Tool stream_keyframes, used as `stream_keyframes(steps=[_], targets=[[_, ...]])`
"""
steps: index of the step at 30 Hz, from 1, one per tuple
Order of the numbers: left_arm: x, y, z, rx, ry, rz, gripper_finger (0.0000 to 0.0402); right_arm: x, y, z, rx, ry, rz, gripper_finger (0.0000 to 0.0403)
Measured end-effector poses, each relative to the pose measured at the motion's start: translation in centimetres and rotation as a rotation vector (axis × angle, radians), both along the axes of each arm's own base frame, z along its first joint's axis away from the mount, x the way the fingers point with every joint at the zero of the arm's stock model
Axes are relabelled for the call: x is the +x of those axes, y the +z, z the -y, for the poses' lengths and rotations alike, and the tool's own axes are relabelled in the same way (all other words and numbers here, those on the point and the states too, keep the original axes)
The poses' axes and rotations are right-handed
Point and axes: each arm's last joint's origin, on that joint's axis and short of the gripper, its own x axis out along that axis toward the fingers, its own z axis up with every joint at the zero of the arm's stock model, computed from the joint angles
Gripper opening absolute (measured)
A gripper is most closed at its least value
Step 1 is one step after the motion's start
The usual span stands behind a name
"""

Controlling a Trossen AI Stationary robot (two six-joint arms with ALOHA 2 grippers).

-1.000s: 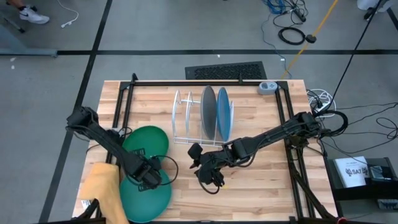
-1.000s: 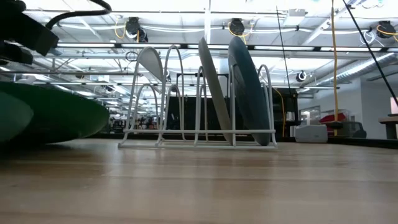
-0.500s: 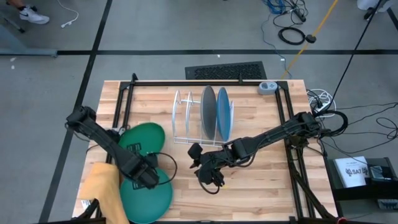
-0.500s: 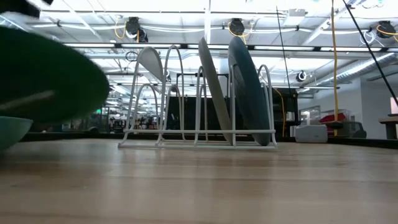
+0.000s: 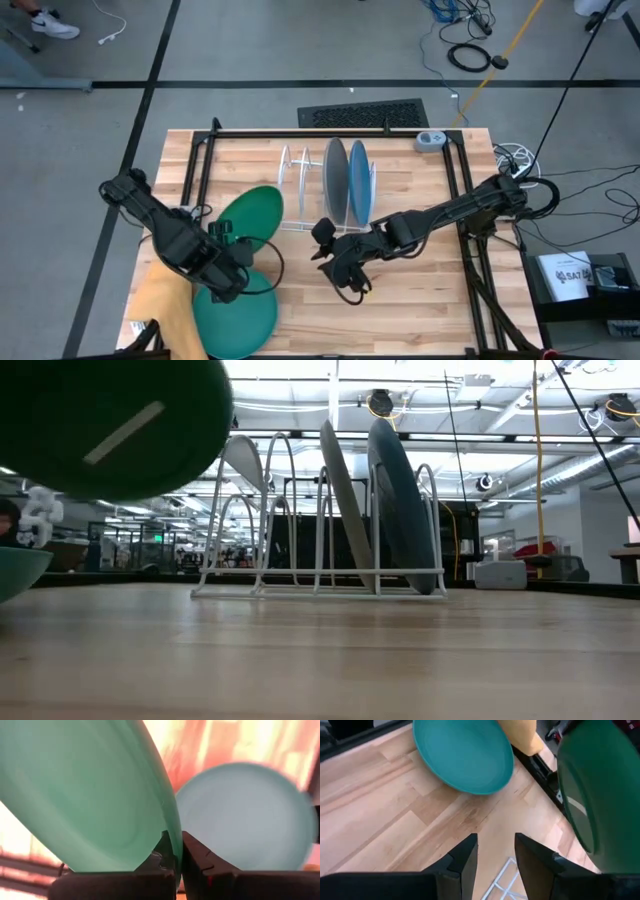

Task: Sort dishes
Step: Put the dark green plate in the dish rack

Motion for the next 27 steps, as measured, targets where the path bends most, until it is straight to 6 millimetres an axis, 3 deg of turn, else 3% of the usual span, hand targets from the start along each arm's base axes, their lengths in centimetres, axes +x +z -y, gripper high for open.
stream_keyframes(steps=[6,12,17,27], targets=[[0.4,4.2,0.7,-0.097,-0.104,0.216,0.0003,-1.4,2.1,0.5,0.023,-0.007,0.038,0.0125],[1.5,9.0,1.6,-0.095,-0.214,0.63,0.0003,-3.0,4.6,1.1,0.008,0.023,0.11,0.0125],[1.7,12.3,2.0,0.055,-0.237,0.927,0.0003,-5.3,7.5,1.8,0.022,0.037,0.194,0.0125],[1.5,16.5,3.8,0.382,-0.355,1.271,0.0003,-10.0,13.3,3.2,0.197,0.005,0.427,0.0125]])
